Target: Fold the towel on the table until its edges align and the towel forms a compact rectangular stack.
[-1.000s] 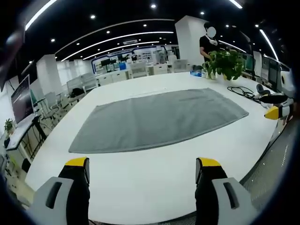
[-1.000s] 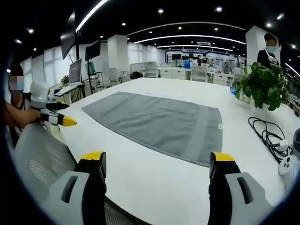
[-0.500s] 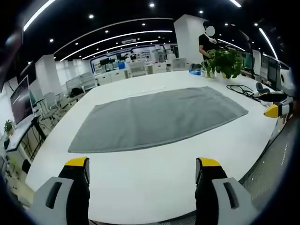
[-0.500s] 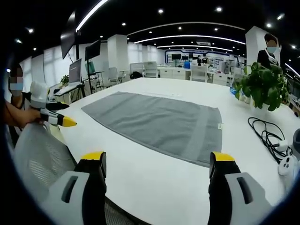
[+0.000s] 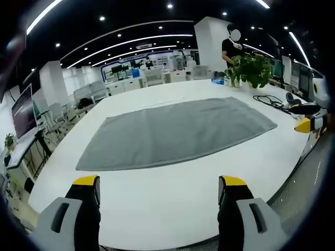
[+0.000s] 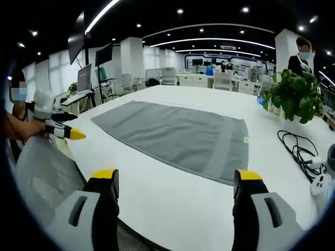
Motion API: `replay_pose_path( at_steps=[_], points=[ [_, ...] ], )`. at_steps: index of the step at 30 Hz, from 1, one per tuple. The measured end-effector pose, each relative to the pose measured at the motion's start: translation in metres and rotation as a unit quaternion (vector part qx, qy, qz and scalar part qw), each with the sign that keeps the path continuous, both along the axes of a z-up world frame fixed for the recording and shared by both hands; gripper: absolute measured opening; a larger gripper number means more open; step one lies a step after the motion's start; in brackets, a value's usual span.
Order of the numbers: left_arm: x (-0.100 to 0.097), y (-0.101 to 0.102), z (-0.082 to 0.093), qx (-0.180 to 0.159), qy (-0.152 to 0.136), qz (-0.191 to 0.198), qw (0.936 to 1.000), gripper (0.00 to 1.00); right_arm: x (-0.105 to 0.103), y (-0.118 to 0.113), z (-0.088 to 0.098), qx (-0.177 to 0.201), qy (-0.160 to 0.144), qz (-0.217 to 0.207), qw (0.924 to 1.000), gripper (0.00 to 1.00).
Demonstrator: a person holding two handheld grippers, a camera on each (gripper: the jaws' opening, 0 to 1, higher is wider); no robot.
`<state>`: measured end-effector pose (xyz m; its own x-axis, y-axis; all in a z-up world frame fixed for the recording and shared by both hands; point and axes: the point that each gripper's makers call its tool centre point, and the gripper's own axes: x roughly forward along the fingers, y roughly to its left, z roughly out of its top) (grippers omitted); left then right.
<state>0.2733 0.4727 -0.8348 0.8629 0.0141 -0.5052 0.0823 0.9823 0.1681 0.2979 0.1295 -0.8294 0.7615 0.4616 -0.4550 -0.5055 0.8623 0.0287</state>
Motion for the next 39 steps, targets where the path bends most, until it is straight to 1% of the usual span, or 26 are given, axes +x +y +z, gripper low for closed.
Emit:
replay_pose_path(
  at_steps=[30,39],
  points=[
    [0.0002,-0.0016,0.0006,0.002,0.0,-0.002,1.0,0.96,0.0005,-0.0019,0.0028,0.0,-0.004,-0.004,1.0,0.91],
    [0.0008,-0.0002,-0.001,0.003,0.001,-0.002,1.0,0.96,0.0012,-0.002,0.001,-0.001,-0.003,-0.004,1.0,0.91]
  ],
)
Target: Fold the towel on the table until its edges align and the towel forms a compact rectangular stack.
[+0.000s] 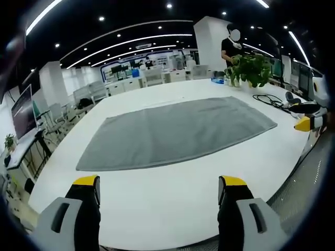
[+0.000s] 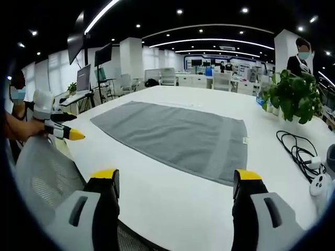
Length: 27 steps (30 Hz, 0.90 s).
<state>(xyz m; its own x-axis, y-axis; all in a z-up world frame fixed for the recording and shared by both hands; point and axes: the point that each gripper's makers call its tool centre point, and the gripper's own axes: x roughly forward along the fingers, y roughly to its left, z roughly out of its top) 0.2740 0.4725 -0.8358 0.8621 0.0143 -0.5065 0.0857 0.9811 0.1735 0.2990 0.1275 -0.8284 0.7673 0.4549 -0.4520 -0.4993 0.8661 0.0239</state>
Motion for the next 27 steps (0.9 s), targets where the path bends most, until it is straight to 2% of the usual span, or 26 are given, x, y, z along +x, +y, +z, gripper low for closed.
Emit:
replay_pose_path(
  at_steps=[20,27],
  points=[
    [0.0009,-0.0026,-0.0016,-0.001,0.004,-0.007,1.0,0.96,0.0013,-0.0044,-0.0052,-0.011,0.007,-0.009,0.9999,0.89],
    [0.0018,-0.0025,-0.0019,-0.003,0.002,-0.009,1.0,0.96,0.0009,-0.0074,0.0023,-0.007,-0.003,-0.018,0.9998,0.89]
  ],
)
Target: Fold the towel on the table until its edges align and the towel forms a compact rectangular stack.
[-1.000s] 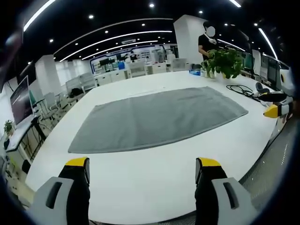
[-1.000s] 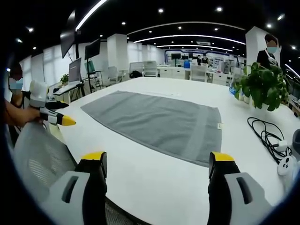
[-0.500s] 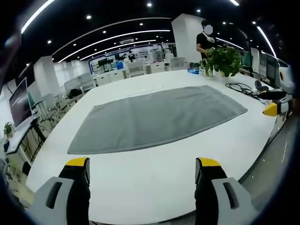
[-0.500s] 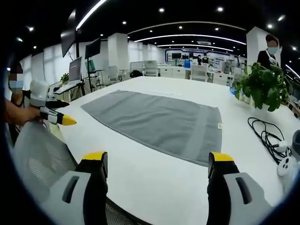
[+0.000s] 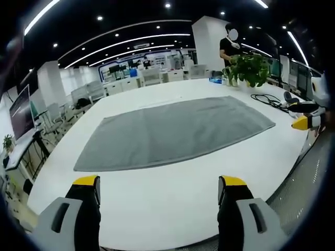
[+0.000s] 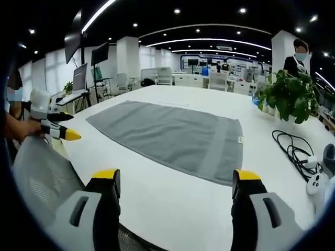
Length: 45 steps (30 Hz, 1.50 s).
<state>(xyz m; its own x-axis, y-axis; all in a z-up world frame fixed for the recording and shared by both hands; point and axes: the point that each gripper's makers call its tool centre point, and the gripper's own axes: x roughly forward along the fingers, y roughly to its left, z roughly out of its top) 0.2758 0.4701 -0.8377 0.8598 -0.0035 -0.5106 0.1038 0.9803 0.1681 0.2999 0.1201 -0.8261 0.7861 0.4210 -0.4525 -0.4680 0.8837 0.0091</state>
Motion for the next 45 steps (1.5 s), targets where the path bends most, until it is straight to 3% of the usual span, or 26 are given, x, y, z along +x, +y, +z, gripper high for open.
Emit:
replay_pose_path(
  at_steps=[9,12,17,25,35,45],
  points=[
    [0.001,-0.004,-0.005,-0.008,0.01,-0.01,0.9999,0.96,-0.003,0.0,0.001,-0.009,0.007,0.001,0.9999,0.89],
    [0.0,-0.004,-0.004,-0.007,0.006,-0.01,0.9999,0.96,-0.005,0.002,0.005,-0.008,-0.001,0.006,1.0,0.88],
    [0.0,0.001,-0.001,-0.011,-0.001,0.004,0.9999,0.96,-0.009,0.005,0.0,-0.013,0.018,0.017,0.9996,0.88],
    [0.001,0.003,0.003,-0.001,-0.011,0.006,0.9999,0.96,-0.009,0.011,0.002,-0.006,0.016,0.037,0.9992,0.86],
    [0.004,-0.003,0.001,0.01,-0.006,-0.015,0.9998,0.95,0.005,-0.011,0.0,0.012,0.02,0.011,0.9997,0.85],
    [0.008,-0.009,0.006,0.008,-0.02,-0.034,0.9992,0.92,0.02,-0.026,0.003,-0.013,0.005,0.009,0.9999,0.84]
  ],
)
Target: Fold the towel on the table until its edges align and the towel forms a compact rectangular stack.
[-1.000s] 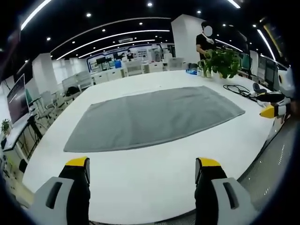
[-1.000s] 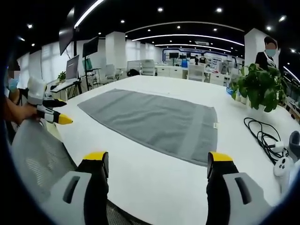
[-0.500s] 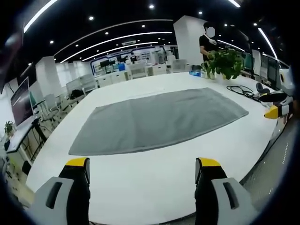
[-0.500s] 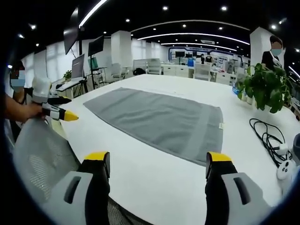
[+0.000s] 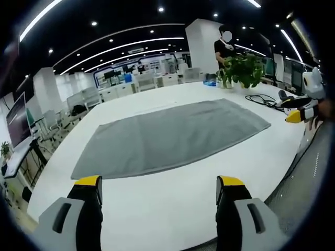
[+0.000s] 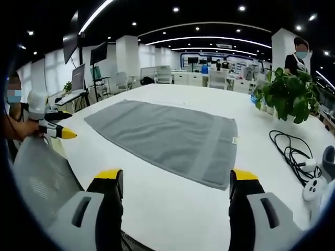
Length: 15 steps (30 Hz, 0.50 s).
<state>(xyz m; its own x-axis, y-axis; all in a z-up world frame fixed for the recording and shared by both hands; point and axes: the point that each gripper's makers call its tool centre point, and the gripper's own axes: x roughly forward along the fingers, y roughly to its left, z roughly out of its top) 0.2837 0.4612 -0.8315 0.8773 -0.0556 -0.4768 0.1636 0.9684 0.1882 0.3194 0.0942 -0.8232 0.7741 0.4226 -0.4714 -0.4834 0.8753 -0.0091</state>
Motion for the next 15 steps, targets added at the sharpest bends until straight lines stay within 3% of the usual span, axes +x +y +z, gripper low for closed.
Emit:
replay_pose_path(
  at_steps=[6,15],
  points=[
    [0.004,-0.022,0.004,0.025,0.009,-0.052,0.9983,0.92,0.007,-0.009,0.016,-0.014,-0.01,0.011,0.9998,0.81],
    [0.017,-0.055,0.022,-0.006,0.015,-0.091,0.9957,0.9,0.03,-0.035,0.035,-0.018,-0.022,0.008,0.9996,0.78]
  ],
)
